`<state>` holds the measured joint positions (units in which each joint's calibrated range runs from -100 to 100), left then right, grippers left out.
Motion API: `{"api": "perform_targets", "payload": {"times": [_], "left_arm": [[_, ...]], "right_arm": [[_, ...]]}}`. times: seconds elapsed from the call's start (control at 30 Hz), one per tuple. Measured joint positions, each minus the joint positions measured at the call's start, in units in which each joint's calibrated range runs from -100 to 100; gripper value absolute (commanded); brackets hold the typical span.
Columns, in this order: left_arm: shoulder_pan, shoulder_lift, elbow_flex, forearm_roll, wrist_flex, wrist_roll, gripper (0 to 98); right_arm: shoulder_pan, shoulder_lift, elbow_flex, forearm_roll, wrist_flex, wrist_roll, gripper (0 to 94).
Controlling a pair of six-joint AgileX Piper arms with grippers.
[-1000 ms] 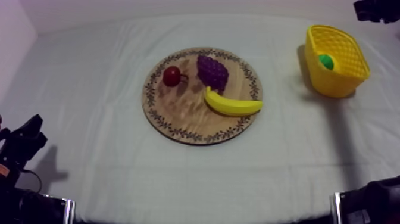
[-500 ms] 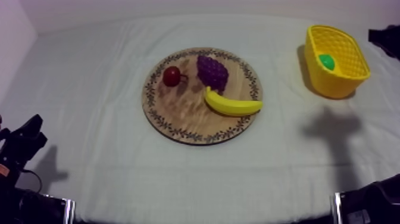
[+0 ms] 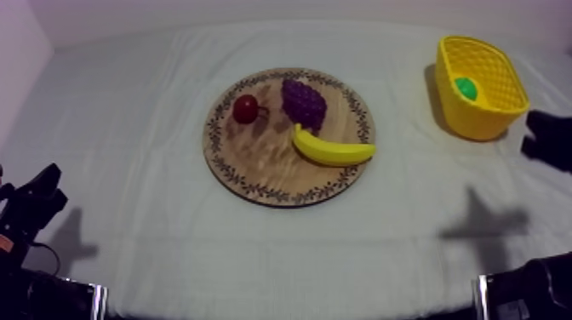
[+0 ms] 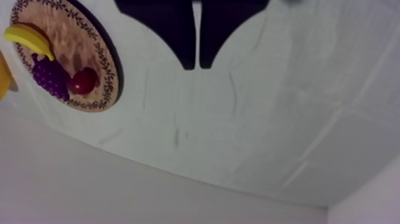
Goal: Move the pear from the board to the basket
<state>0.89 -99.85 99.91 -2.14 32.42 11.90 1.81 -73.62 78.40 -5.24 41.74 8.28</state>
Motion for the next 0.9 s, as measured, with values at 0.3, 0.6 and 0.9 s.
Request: {"api": "perform_targets", "payload": {"times": [0.3,0.6,0.9], "left_arm": [[0.00,0.00,0.00,0.00,0.00,0.00,0.1],[0.00,0.00,0.00,0.00,0.00,0.00,0.1],[0.00,0.00,0.00,0.00,0.00,0.00,0.1]], "right_arm": [[0.90,-14.47,15.22,-5.07,1.23,5.40,0.4],[2.17,-21.76,19.32,1.06,1.26,-2.37,0.4],[2.34,-22.07,21.26,3.64,-4.13,-9.44,0.4]]}}
